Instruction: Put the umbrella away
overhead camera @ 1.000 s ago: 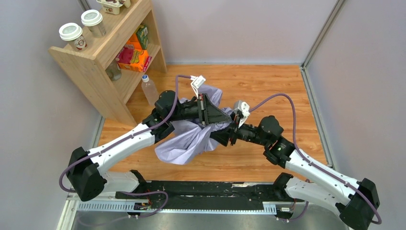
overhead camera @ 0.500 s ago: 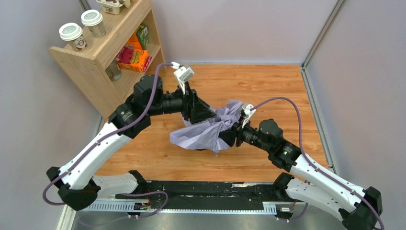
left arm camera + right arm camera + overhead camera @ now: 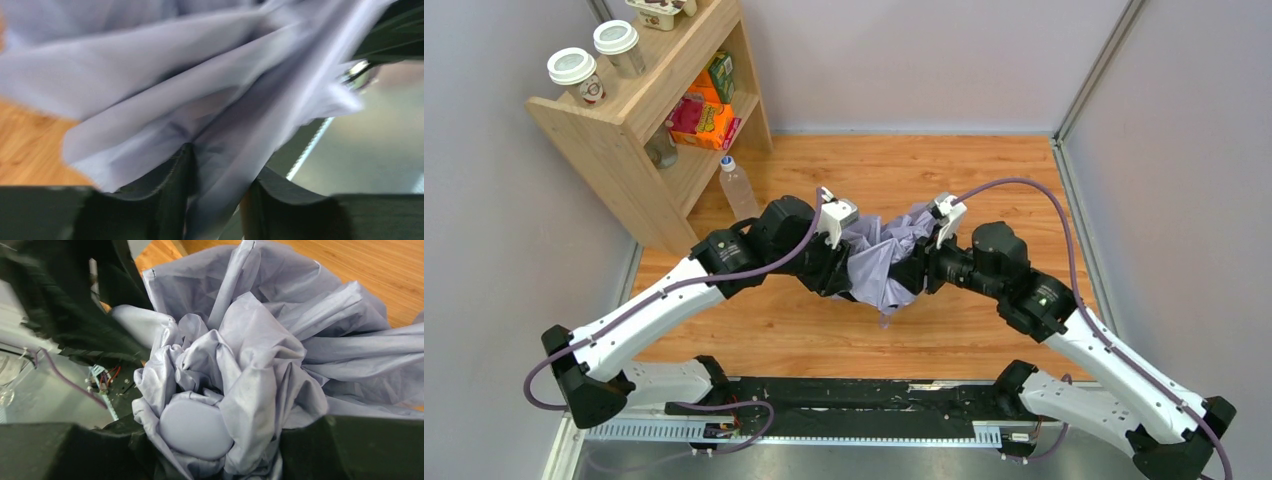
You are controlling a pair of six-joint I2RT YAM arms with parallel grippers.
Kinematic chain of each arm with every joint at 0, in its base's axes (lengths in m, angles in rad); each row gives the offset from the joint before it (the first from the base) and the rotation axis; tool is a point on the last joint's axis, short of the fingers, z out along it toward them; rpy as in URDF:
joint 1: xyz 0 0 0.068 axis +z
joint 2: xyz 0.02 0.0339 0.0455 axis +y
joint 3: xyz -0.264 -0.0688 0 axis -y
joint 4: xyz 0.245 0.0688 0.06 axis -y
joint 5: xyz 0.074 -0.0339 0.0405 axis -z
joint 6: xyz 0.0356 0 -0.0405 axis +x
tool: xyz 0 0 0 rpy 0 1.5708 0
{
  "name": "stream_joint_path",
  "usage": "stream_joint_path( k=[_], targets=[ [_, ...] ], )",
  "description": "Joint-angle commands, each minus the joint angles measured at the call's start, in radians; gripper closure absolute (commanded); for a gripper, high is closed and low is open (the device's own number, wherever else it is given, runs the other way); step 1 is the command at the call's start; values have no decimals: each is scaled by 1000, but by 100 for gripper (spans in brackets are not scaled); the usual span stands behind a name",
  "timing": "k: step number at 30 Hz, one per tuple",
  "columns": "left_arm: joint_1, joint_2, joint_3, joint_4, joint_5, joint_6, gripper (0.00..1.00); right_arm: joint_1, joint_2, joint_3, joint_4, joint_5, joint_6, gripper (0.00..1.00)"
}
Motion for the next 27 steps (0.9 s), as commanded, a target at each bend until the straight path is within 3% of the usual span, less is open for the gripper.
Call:
stream_joint_path(
  k=[1,7,10,12,14,17,19,20,21,23,27],
  targets=[
    [4,-17,-25,-82,-125,109,65,-44,-59,142,-128,-136,-16,100],
    [23,-57,-52,-40,-134,154,61,-84,-125,193,-211,-262,-30,100],
    [66,-31,-44,-13,-94,124,75,-84,-130,222,-231,-342,-27,100],
    [66,-5,-32,-11,-119,121,78,-84,-130,240,-257,-353,-38,100],
    [66,9,-29,-10,-116,137,71,-84,-133,263,-296,-322,-56,100],
    [67,0,-25,4,-134,130,49,-84,-131,289,-308,-287,-58,100],
    [67,-15,-18,0,-175,118,36,-84,-120,318,-323,-220,-70,100],
    [67,-22,-6,-9,-268,109,26,-83,-110,341,-343,-169,-82,100],
    [67,-26,19,-43,-329,74,25,-84,-91,369,-368,-100,-96,100],
    [70,-32,56,-110,-609,10,25,-84,-58,415,-388,31,-126,100],
    [70,-121,34,-82,-722,-21,25,-84,111,608,-448,459,-226,100]
  ],
)
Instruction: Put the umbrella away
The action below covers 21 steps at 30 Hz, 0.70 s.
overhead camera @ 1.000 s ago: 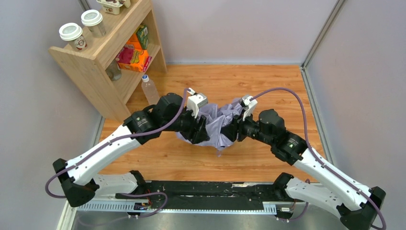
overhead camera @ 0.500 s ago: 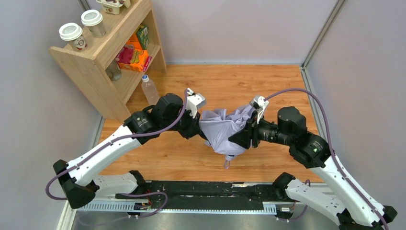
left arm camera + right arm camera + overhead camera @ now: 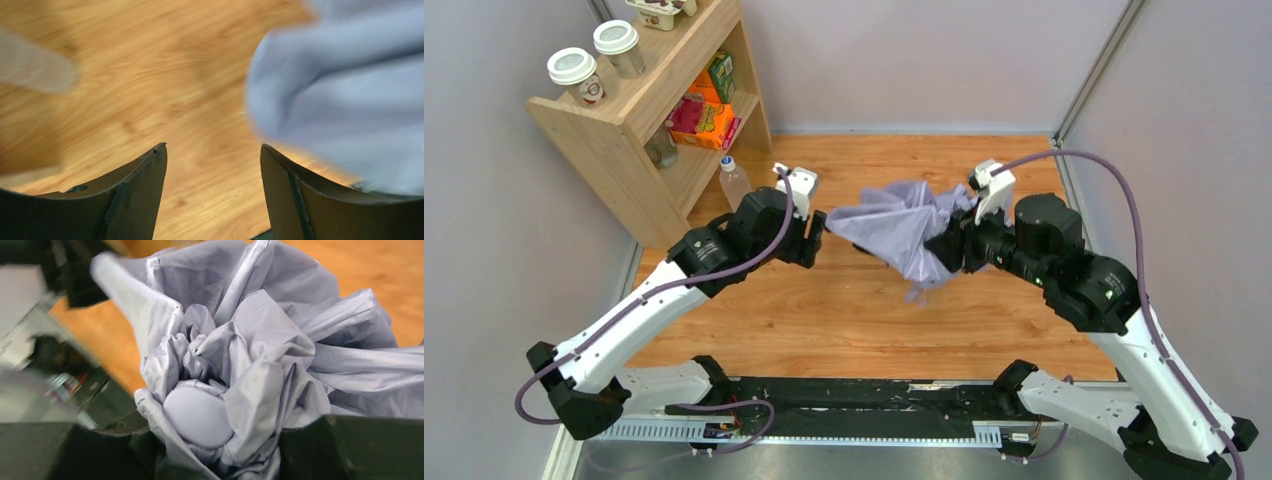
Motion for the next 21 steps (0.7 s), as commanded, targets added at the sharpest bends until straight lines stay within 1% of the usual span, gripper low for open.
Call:
stream_joint_path(
  k=[1,2,3,4,5,7,8,11,14,16,17,18,21],
  targets=[
    [13,-109,-1,-49,-290,-48,25,-5,150,260,29,524,-169,100],
    [14,-154,-18,-17,-281,-50,25,-5,210,300,45,671,-237,100],
    [14,-177,-29,-3,-270,-48,24,-8,260,342,71,773,-312,100],
    [14,-214,-49,26,-249,-51,24,-11,319,362,121,894,-437,100],
    [14,-235,-58,40,-238,-57,24,-11,375,356,266,1012,-570,100],
    [14,-296,-89,71,-203,-71,24,-48,487,348,457,1096,-856,100],
    [14,-312,-105,69,-183,-80,24,-63,533,347,547,1120,-944,100],
    [14,-379,-148,62,-147,-143,25,-71,656,313,719,1082,-1102,100],
    [14,-447,-237,69,-98,-236,27,-68,768,264,822,1104,-1185,100],
    [14,-510,-306,88,-71,-284,27,-47,814,197,896,1111,-1179,100],
    [14,-542,-349,100,-58,-298,27,-32,842,171,907,1119,-1155,100],
    [14,-559,-368,105,-54,-327,27,-10,868,144,886,1124,-1118,100],
    [14,-608,-432,108,-34,-364,27,65,955,74,719,1118,-960,100]
  ],
)
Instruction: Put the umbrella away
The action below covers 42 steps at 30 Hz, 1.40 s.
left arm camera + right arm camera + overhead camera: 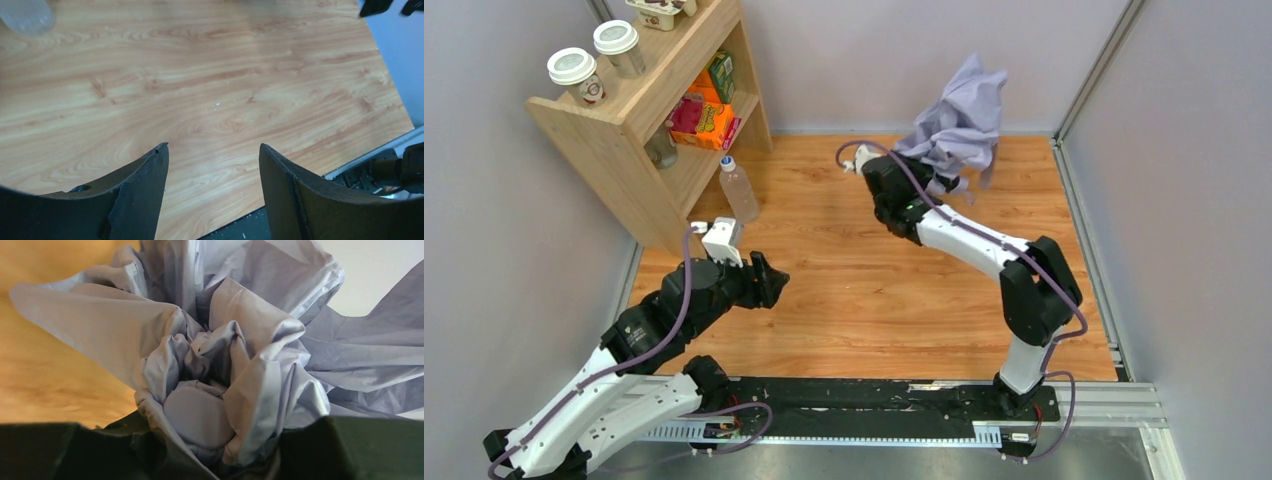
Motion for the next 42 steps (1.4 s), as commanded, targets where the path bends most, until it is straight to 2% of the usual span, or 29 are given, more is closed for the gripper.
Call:
stream_joint_path(
  k=[1,6,9,14,18,23,26,29,33,37,41,42],
  targets=[
    [-2,-58,-53,36,54,-110,27,114,68,-70,-61,39,141,100],
    [-2,-93,-85,13,52,-130,28,239,146,-104,-395,-105,447,100],
    [-2,-113,-102,8,49,-137,29,290,157,-124,-538,-281,542,100],
    [-2,-118,-137,25,32,-160,32,309,163,-76,-724,-707,588,100],
    [-2,-106,-188,74,32,-209,35,289,196,-45,-770,-994,565,100],
    [-2,-78,-297,186,99,-350,39,208,278,-25,-770,-1214,548,100],
    [-2,-61,-395,318,121,-467,39,175,283,-45,-741,-1301,544,100],
    [-2,0,-466,443,168,-632,28,158,276,-71,-707,-1369,545,100],
    [10,199,-507,661,273,-760,21,123,281,-104,-666,-1449,544,100],
    [79,389,-593,1061,379,-843,19,100,305,-98,-660,-1481,542,100],
    [120,601,-697,1419,365,-936,18,83,312,-91,-658,-1513,539,100],
    [127,624,-706,1438,356,-949,18,82,313,-90,-657,-1512,539,100]
  ],
)
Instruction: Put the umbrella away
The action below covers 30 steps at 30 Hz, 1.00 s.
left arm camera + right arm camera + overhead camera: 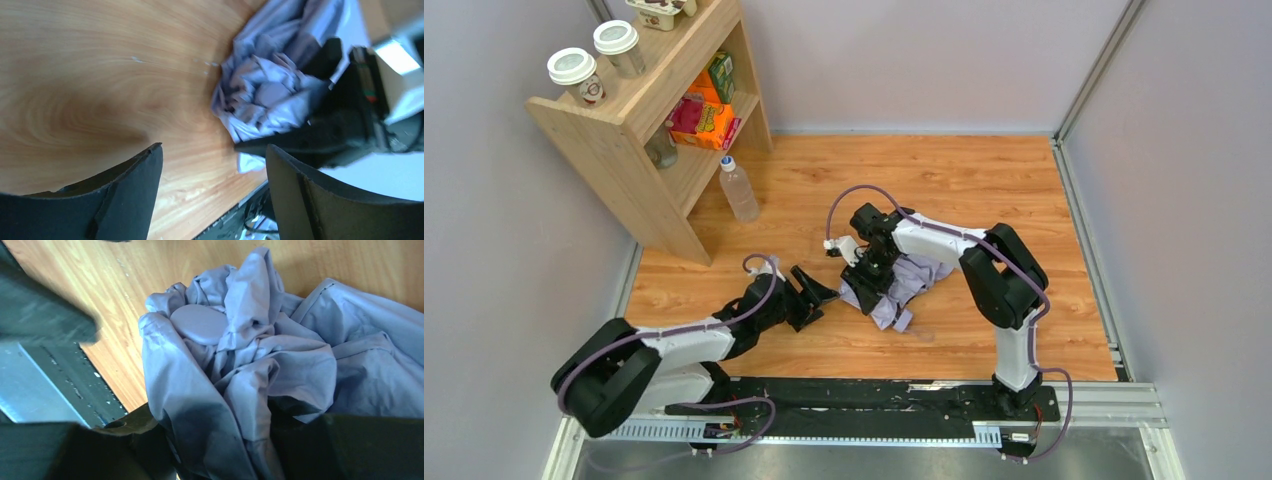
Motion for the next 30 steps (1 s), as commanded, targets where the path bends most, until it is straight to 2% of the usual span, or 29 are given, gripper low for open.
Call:
stream_joint_path(
  k=[1,9,17,20,22,26,27,29,30],
  targets=[
    [27,156,-59,467,23,-159,18,8,99,-53,73,-140,10,100],
    [29,405,-79,828,51,-221,18,5,85,-52,87,-125,18,100],
    [13,654,13,854,85,-309,18,6,27,-75,156,-83,44,100],
    [7,759,10,972,76,-317,18,11,-8,-90,199,-69,50,100],
    [3,788,7,1003,63,-325,23,23,-22,-90,206,-57,45,100],
    [-1,796,17,943,56,-277,49,46,-25,-70,214,-43,36,100],
    [-1,801,19,943,51,-262,60,47,-24,-66,216,-37,36,100],
    [-1,816,11,946,40,-257,73,55,-22,-61,220,-26,35,100],
    [-1,831,2,970,36,-257,76,58,-24,-61,223,-19,38,100]
  ],
)
